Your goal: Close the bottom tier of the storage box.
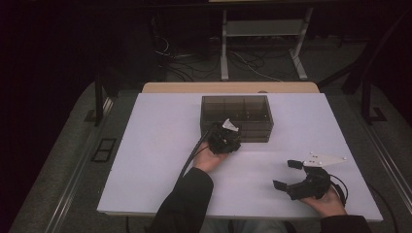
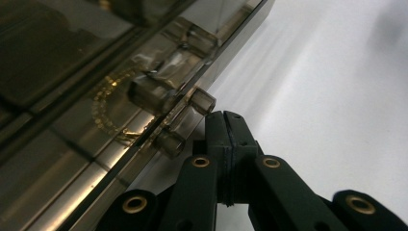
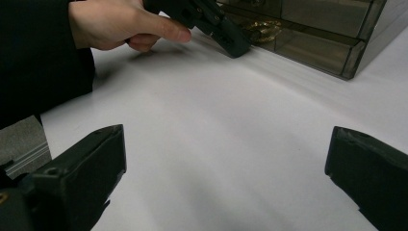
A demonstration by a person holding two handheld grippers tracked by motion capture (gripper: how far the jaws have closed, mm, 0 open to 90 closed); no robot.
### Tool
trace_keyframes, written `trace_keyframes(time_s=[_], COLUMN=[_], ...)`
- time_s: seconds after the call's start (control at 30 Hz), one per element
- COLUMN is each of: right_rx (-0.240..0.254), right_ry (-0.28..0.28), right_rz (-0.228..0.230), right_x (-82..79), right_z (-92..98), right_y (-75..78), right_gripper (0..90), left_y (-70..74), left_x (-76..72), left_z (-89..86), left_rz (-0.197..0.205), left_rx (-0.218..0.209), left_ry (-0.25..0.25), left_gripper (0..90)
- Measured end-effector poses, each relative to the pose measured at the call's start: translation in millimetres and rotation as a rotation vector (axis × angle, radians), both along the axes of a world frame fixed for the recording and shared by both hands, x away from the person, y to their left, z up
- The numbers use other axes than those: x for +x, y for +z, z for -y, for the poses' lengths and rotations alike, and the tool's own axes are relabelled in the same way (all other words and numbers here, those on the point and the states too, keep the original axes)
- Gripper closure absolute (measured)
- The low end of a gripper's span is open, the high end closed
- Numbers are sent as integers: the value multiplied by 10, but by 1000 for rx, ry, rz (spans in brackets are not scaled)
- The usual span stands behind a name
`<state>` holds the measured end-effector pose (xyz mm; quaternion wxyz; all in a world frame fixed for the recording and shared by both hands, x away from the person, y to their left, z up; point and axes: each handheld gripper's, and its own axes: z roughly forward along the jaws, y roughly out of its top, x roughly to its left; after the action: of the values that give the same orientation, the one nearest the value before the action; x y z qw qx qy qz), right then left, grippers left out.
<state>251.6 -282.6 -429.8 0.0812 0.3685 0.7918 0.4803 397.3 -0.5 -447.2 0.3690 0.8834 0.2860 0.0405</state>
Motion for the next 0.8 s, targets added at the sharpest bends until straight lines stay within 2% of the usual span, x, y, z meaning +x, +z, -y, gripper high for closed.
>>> trace_keyframes(time_s=[0.07,0.23,0.27,0.33,0.4,0.43,0.5,0.6,0.7,0.8], right_rx=[0,0,1,1,0,1,3,4,4,6], right_ry=[0,0,0,1,0,-3,-7,-7,-8,-8], right_rz=[0,1,-1,1,1,-1,-3,0,-2,-2], right_x=[1,0,-1,0,4,7,14,12,10,7], right_z=[-1,0,-1,-1,-1,-3,-5,-2,-8,-10], right_y=[-1,0,1,0,-1,-1,3,5,6,6], right_gripper=[1,1,1,1,1,1,1,1,1,1], left_y=[4,20,25,34,58,64,84,121,178,234], left_x=[4,1,-3,-34,-73,-95,-109,-153,-188,-231], left_z=[-11,-22,-27,-36,-53,-52,-68,-83,-98,-118], left_rz=[6,15,9,-4,1,-5,7,7,17,23], left_rx=[13,0,-2,-43,-39,-46,-35,-51,-43,-45], left_ry=[3,26,24,13,-8,-8,-35,-38,-54,-77], left_gripper=[887,887,887,886,875,842,806,735,669,556])
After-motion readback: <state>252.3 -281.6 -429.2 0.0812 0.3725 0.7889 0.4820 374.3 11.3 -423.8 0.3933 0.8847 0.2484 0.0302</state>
